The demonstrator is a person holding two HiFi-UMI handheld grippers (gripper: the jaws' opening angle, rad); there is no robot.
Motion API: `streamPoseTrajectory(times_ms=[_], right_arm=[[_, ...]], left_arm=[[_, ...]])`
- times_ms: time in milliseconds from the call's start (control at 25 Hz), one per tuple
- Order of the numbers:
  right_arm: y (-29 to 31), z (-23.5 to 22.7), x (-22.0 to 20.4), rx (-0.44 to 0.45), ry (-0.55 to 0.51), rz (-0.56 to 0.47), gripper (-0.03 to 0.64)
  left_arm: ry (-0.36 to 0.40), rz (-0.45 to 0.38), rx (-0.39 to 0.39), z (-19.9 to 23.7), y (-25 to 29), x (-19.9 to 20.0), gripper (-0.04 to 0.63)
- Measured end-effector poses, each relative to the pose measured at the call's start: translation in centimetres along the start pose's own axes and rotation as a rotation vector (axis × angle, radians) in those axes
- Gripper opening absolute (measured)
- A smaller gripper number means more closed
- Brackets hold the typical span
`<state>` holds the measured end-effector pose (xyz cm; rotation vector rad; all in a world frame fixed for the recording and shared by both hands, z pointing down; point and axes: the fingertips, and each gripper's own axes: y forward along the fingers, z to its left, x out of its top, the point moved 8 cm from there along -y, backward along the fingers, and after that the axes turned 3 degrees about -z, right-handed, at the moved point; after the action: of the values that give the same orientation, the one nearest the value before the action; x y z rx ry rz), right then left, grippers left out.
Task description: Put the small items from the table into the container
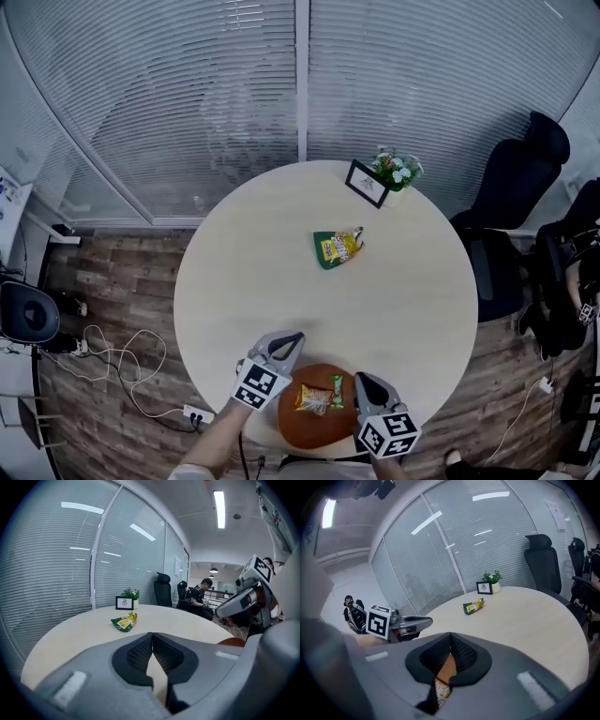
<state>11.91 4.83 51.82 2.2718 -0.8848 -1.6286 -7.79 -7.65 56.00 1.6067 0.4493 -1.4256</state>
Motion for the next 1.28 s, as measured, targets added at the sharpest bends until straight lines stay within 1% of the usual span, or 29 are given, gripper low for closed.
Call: streamPoseTrajectory(times_ms=[40, 120, 160, 240, 360, 440, 480, 720, 880, 1080, 1200, 1280], right_arm=[[0.1, -0.3, 0.3, -0.001, 0.004, -0.003, 0.003], [0.3, -0.8, 0.6, -0.002, 0.009, -0.006, 0.003], [0.4, -1.0, 0.7, -0.003, 0.011, -0.005, 0.003], [0.6, -1.4, 0.9, -0.005, 0.019, -0.003, 0.003], [1.0, -2.0, 1.8, -0.003, 0.031, -0.007, 0.003], [1.4, -2.7, 2.3, -0.003, 0.033, -0.004, 0.003], [1.6, -3.0, 2.5, -0.003, 0.032, -0.002, 0.003], [3.7, -4.3, 3.6, -0.002, 0.012, 0.004, 0.003], [5.3, -5.0, 4.4, 0.0, -0.004, 0.008, 0.003], [7.1, -6.0, 5.2, 0.002, -0.019, 0.013, 0.003], [8.1, -6.6, 5.7, 0.003, -0.025, 0.018, 0.003], [8.8, -7.0, 6.0, 0.004, -0.027, 0.021, 0.003]], left_arm=[[-0.006, 0.006, 0.017, 0.8, 1.0, 0.3, 0.008], [-0.028, 0.02, 0.048, 2.6, 3.2, 0.7, 0.083], [-0.035, 0.026, 0.061, 3.5, 4.5, 0.9, 0.104], [-0.038, 0.038, 0.074, 5.3, 7.3, 1.2, 0.134], [-0.069, 0.044, 0.065, 7.9, 11.8, 1.5, 0.186], [-0.082, 0.049, 0.078, 9.7, 14.5, 1.6, 0.187], [-0.091, 0.055, 0.084, 10.7, 15.7, 1.6, 0.21], [-0.186, 0.087, 0.13, 16.6, 21.2, 0.8, 0.212], [-0.226, 0.122, 0.119, 19.3, 23.6, 0.2, 0.212], [-0.196, 0.168, 0.071, 19.9, 25.0, 0.4, 0.209], [-0.156, 0.166, 0.046, 19.3, 25.3, 1.0, 0.205], [-0.138, 0.197, 0.043, 19.0, 25.7, 1.0, 0.201]])
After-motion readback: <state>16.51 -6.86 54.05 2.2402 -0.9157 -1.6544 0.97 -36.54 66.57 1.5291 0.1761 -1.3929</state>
